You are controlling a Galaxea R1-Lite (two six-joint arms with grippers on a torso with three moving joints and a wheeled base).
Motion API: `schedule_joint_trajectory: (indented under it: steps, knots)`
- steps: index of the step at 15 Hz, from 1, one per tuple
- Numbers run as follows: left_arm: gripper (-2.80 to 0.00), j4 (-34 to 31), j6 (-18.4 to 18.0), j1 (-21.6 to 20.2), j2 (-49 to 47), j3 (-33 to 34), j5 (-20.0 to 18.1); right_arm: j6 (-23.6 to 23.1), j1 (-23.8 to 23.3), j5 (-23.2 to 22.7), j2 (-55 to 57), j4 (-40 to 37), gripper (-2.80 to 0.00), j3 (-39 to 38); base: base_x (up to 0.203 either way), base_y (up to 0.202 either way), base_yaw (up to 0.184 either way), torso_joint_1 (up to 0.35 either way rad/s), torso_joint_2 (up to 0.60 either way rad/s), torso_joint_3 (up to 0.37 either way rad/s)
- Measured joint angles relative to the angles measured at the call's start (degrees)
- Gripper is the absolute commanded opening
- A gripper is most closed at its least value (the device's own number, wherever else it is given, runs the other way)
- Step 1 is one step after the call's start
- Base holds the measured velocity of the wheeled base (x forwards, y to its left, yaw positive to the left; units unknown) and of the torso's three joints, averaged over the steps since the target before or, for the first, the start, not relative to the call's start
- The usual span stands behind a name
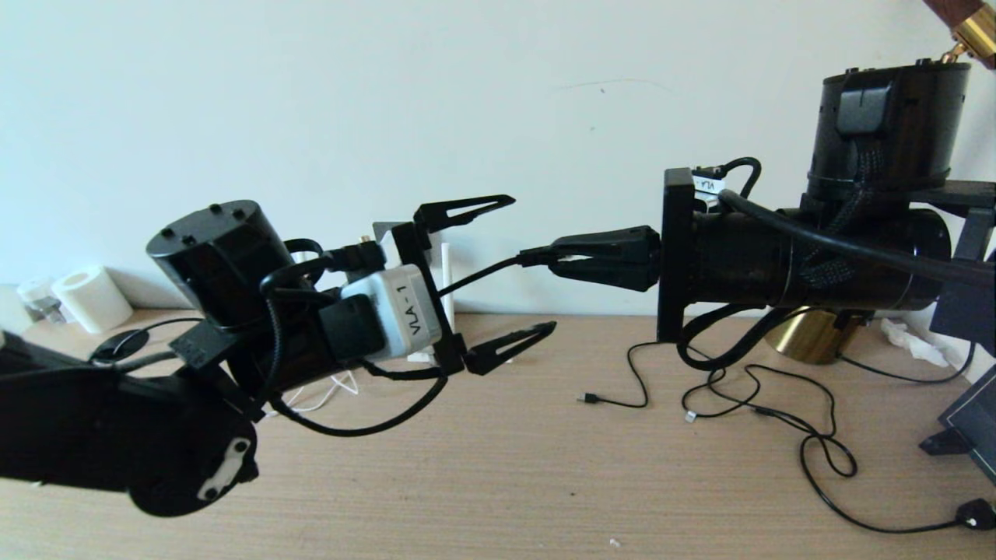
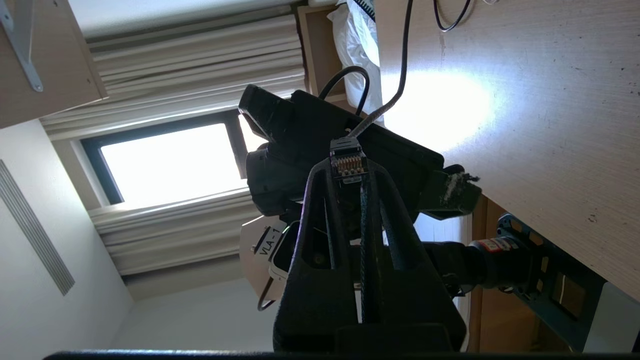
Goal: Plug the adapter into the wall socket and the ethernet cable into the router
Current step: Hand it to the other hand
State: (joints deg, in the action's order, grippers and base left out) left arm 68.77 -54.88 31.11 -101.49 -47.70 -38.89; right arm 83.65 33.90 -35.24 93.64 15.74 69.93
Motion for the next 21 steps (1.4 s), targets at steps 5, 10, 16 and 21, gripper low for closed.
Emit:
schedule_joint_trajectory:
  steps: [5,10,16,21]
  knots:
    - [0.00,-0.05,-0.05,-0.33,0.51,0.49,-0.02,-0.16,0.00,-0.39,-0.31,-0.17,-2.80,-0.42,0.000,0.000,0.000,0.000,0.00,0.000]
    - [0.00,-0.16,-0.02,-0.35,0.50,0.07,-0.02,-0.18,0.07,-0.83,-0.37,-0.16,-2.80,-0.55,0.000,0.000,0.000,0.000,0.00,0.000]
    - [-2.80,-0.27,-0.05,0.09,0.22,0.00,0.19,-0.20,0.09,-1.11,-0.28,-0.12,-2.80,-0.50,0.000,0.000,0.000,0.000,0.00,0.000]
    - [-2.80,-0.26,-0.19,0.83,0.17,0.00,0.33,-0.20,0.09,-1.13,-0.12,-0.22,-2.80,-0.42,0.000,0.000,0.000,0.000,0.00,0.000]
